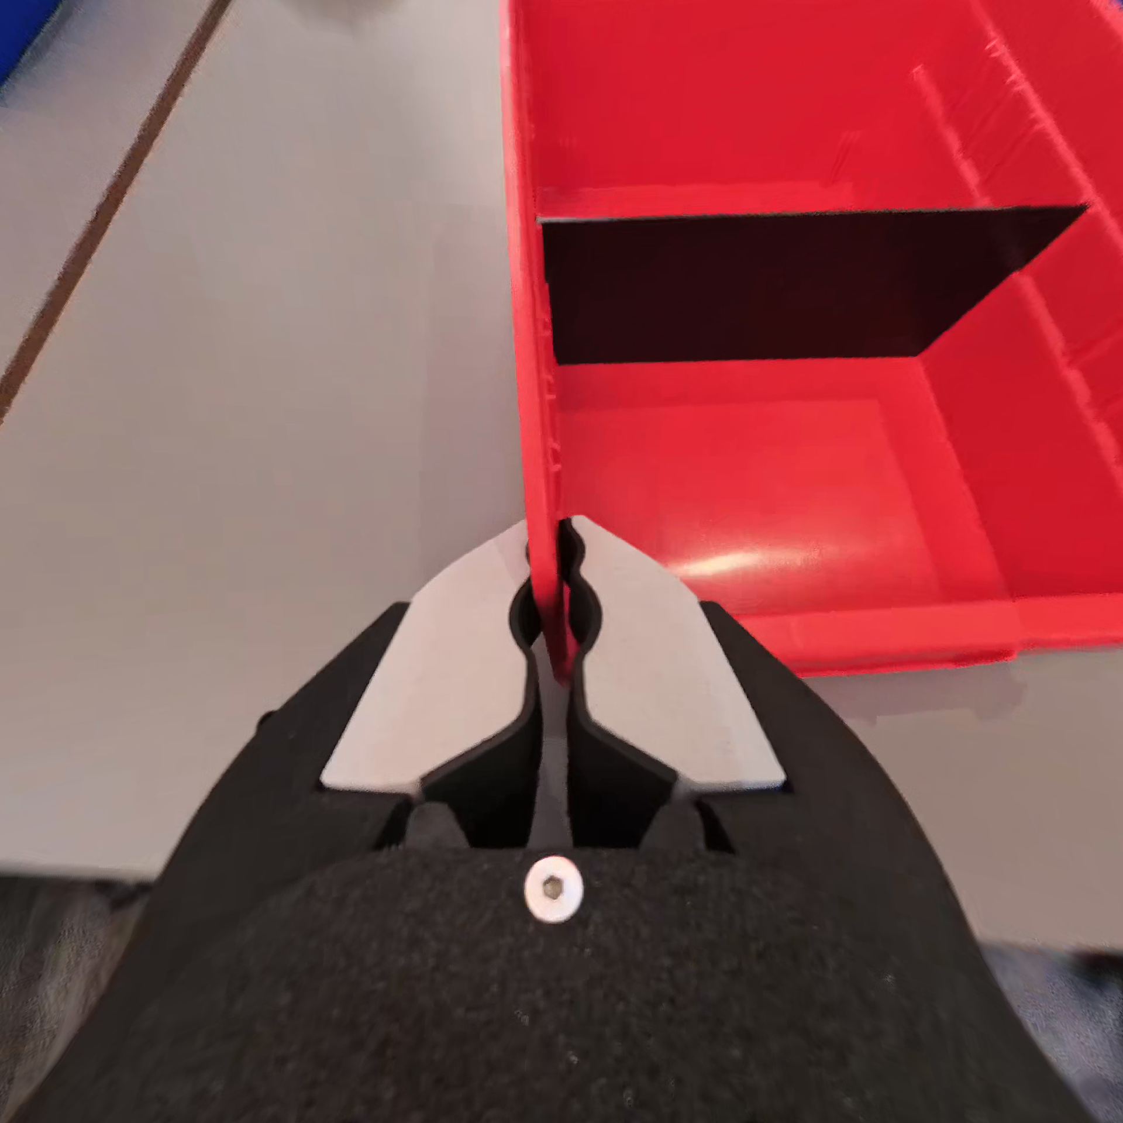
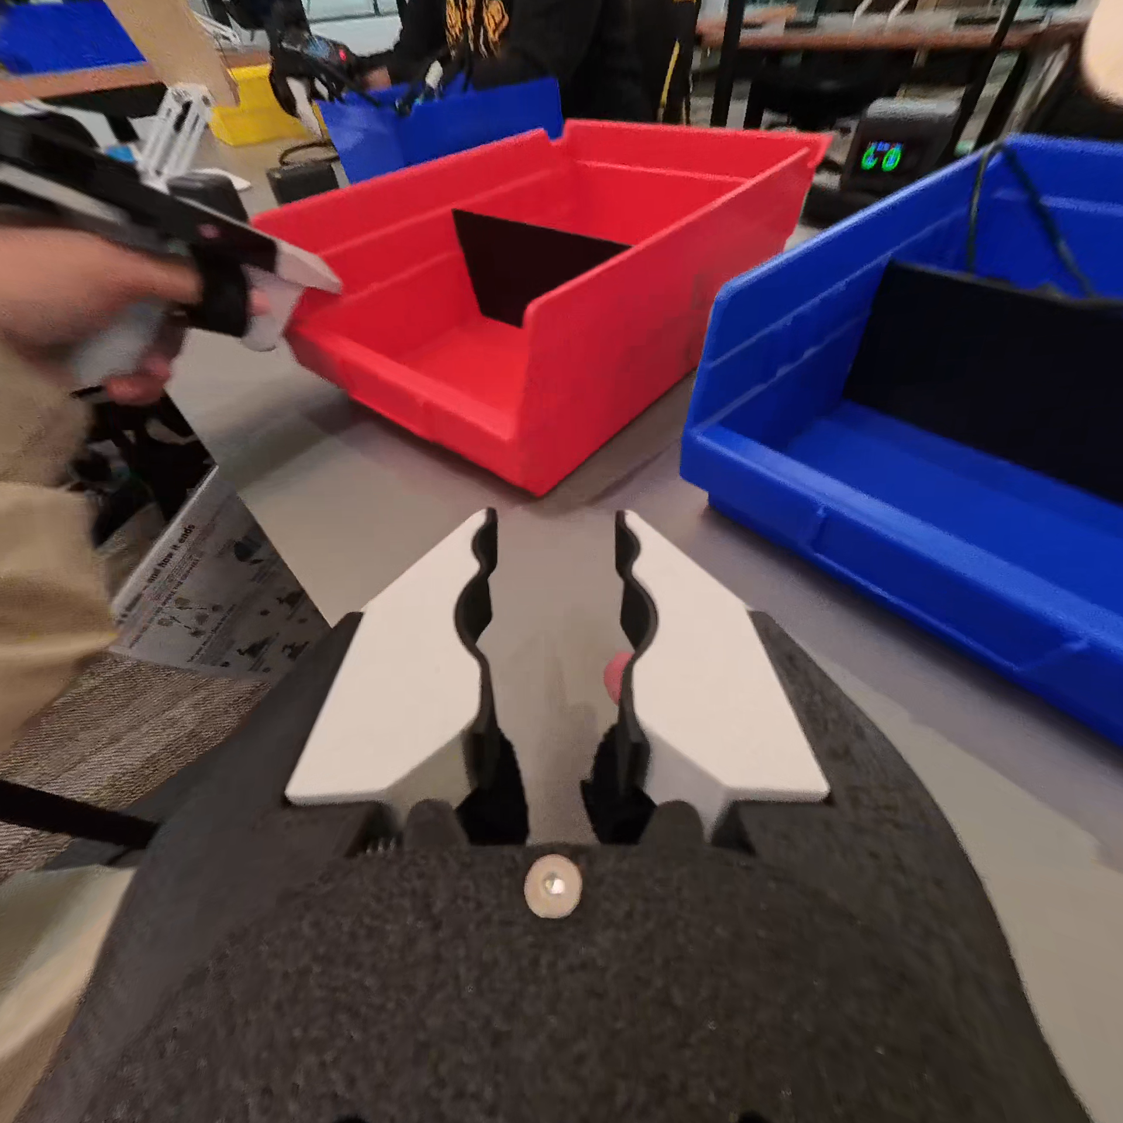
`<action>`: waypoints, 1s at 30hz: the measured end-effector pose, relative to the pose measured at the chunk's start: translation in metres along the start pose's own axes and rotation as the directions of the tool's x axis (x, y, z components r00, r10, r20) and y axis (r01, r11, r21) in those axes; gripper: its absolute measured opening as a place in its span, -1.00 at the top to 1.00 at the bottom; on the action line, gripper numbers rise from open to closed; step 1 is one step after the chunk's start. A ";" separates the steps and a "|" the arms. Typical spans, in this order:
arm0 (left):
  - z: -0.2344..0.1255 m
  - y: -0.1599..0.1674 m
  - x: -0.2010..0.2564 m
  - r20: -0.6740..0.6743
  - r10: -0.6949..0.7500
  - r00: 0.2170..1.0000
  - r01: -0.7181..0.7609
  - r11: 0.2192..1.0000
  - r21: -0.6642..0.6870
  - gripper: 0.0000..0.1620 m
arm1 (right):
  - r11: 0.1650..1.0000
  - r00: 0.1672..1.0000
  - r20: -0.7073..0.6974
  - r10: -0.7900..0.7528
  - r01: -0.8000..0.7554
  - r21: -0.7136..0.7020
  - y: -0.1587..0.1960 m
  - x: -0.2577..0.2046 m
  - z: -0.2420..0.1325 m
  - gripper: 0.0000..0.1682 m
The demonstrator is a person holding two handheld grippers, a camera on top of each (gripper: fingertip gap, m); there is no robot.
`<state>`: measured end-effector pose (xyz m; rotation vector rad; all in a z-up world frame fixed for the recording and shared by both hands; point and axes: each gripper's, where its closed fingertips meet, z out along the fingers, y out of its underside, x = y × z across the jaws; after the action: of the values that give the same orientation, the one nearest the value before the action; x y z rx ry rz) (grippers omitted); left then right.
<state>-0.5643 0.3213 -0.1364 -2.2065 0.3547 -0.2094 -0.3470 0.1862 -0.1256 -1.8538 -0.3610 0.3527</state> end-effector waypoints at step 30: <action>-0.127 -0.150 0.272 0.165 0.375 0.912 -0.401 0.735 0.547 0.91 | 0.888 0.763 -0.632 0.136 0.188 0.419 -0.156 0.177 -0.167 0.98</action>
<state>-0.3153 0.2254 0.0668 -1.4937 0.6329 -0.0249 -0.1284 0.1625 0.0614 -1.3770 0.1764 -0.2328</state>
